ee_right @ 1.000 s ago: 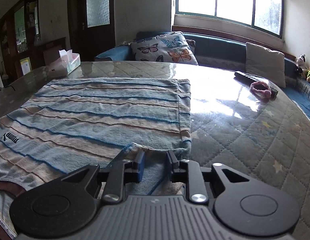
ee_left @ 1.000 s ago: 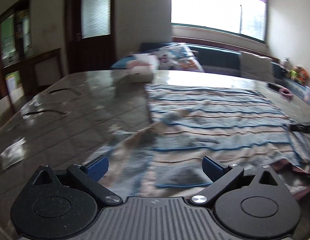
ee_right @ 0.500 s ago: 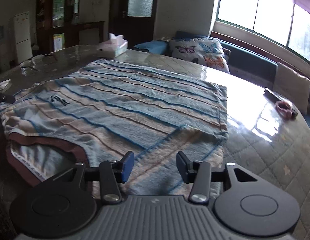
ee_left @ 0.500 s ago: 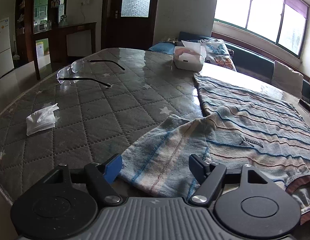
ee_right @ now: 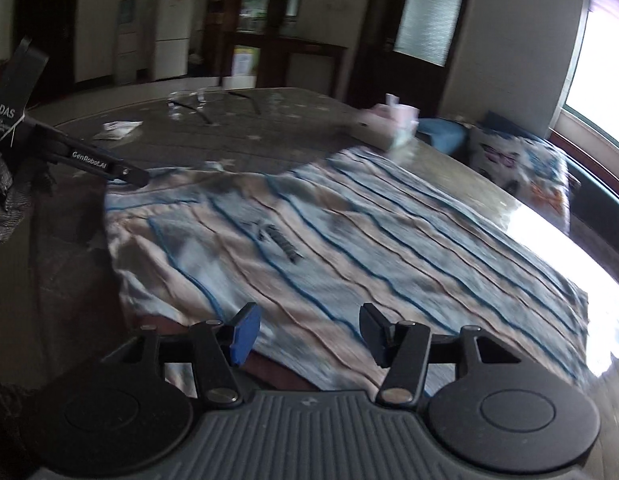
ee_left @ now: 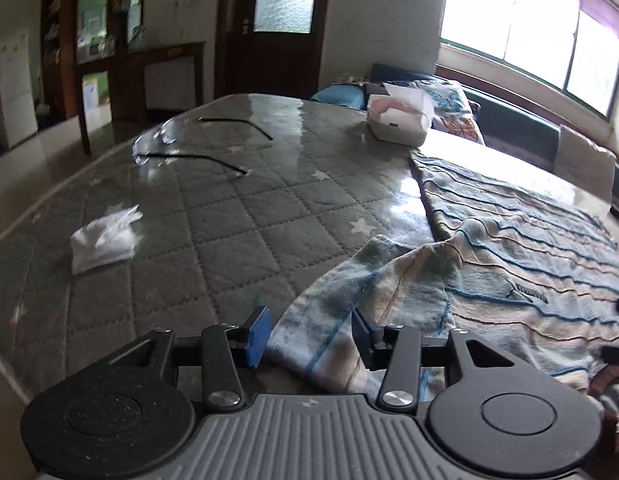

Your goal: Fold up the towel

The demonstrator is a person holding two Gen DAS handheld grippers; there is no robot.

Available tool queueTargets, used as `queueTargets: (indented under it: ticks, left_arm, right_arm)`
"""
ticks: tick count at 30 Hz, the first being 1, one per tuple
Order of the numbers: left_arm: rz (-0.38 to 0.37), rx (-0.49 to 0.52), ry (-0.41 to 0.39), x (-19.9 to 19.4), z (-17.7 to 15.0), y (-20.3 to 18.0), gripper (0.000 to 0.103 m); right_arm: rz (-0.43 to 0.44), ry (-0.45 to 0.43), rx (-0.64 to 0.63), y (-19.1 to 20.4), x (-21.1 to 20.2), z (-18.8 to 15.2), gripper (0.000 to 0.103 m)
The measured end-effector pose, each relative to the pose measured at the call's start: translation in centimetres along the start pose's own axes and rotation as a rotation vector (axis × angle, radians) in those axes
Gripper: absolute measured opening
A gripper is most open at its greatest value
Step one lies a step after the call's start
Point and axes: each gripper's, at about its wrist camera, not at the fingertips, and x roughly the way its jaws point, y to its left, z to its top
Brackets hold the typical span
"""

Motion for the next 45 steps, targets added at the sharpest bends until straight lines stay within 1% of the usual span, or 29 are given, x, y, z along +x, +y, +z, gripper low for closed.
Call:
queueTargets:
  ticks: [2, 5, 8, 10, 11, 12, 13, 14, 16, 18, 21, 25, 27, 31, 35, 36, 38, 40, 41, 42, 43, 45]
  left_arm:
    - [-0.021, -0.031, 0.013, -0.5, -0.3, 0.3, 0.059]
    - [-0.043, -0.053, 0.022, -0.9, -0.6, 0.3, 0.059]
    - [-0.049, -0.067, 0.018, -0.7, -0.4, 0.3, 0.058]
    - [-0.054, -0.069, 0.015, -0.4, -0.2, 0.3, 0.054]
    - [-0.053, -0.065, 0.014, -0.3, -0.1, 0.3, 0.041]
    - [-0.052, -0.066, 0.013, -0.1, 0.1, 0.3, 0.024]
    - [-0.049, -0.069, 0.009, 0.0, 0.2, 0.5, 0.017]
    - [-0.045, -0.070, 0.003, 0.1, 0.4, 0.6, 0.007]
    - [-0.032, -0.067, -0.016, 0.0, 0.8, 0.9, 0.004]
    - [-0.016, -0.053, -0.046, -0.5, 1.2, 1.2, 0.003]
    - [-0.015, -0.036, -0.085, -1.3, 2.1, 1.6, 0.003]
    - [-0.014, -0.020, -0.108, -1.8, 2.7, 1.6, 0.003]
    - [-0.014, -0.017, -0.110, -2.0, 2.6, 1.4, 0.003]
    - [-0.011, -0.035, -0.089, -1.8, 2.1, 1.7, 0.003]
    - [-0.012, -0.055, -0.065, -1.5, 1.8, 2.1, 0.005]
    - [-0.010, -0.055, -0.064, -1.5, 1.7, 2.1, 0.007]
    - [-0.003, -0.053, -0.064, -1.7, 1.5, 2.1, 0.008]
    - [-0.001, -0.057, -0.057, -2.0, 1.3, 2.3, 0.014]
    - [0.000, -0.060, -0.051, -2.1, 1.1, 2.3, 0.025]
    - [0.000, -0.063, -0.046, -2.3, 1.0, 2.4, 0.038]
    - [0.001, -0.066, -0.041, -2.4, 0.9, 2.5, 0.041]
    - [0.001, -0.071, -0.031, -2.7, 0.6, 2.6, 0.043]
  right_arm:
    - [0.027, 0.004, -0.025, 0.9, 1.1, 0.7, 0.056]
    - [0.067, 0.017, -0.067, 2.3, 1.8, 0.8, 0.056]
    - [0.109, 0.025, -0.137, 4.2, 1.9, 0.5, 0.056]
    - [0.112, 0.013, -0.175, 5.0, 1.5, 0.3, 0.056]
    - [0.118, 0.009, -0.190, 5.3, 1.3, 0.2, 0.056]
    - [0.121, 0.006, -0.202, 5.5, 1.1, 0.2, 0.056]
    - [0.118, 0.002, -0.201, 5.6, 1.1, 0.2, 0.056]
    - [0.120, -0.001, -0.191, 5.4, 1.1, 0.4, 0.056]
    - [0.122, -0.006, -0.171, 5.1, 1.2, 0.7, 0.056]
    - [0.113, -0.004, -0.150, 4.8, 1.6, 0.9, 0.056]
    - [0.140, 0.020, -0.141, 4.9, 2.2, 0.8, 0.056]
    - [0.168, -0.007, -0.226, 6.3, 1.3, 0.4, 0.057]
    - [0.169, -0.015, -0.222, 6.4, 1.3, 0.5, 0.057]
    - [0.156, -0.004, -0.161, 5.9, 2.2, 0.8, 0.057]
    - [0.188, -0.010, -0.193, 6.4, 2.0, 1.0, 0.057]
    - [0.190, -0.016, -0.192, 6.5, 1.9, 1.1, 0.057]
    - [0.182, -0.023, -0.178, 6.4, 1.9, 1.3, 0.057]
    - [0.145, -0.020, -0.143, 6.0, 2.4, 1.6, 0.057]
    - [0.133, -0.016, -0.134, 5.8, 2.7, 1.7, 0.057]
    - [0.125, -0.012, -0.127, 5.8, 2.9, 1.8, 0.057]
    - [0.129, -0.007, -0.130, 5.9, 3.1, 1.8, 0.057]
    - [0.145, -0.005, -0.151, 6.5, 3.1, 1.6, 0.057]
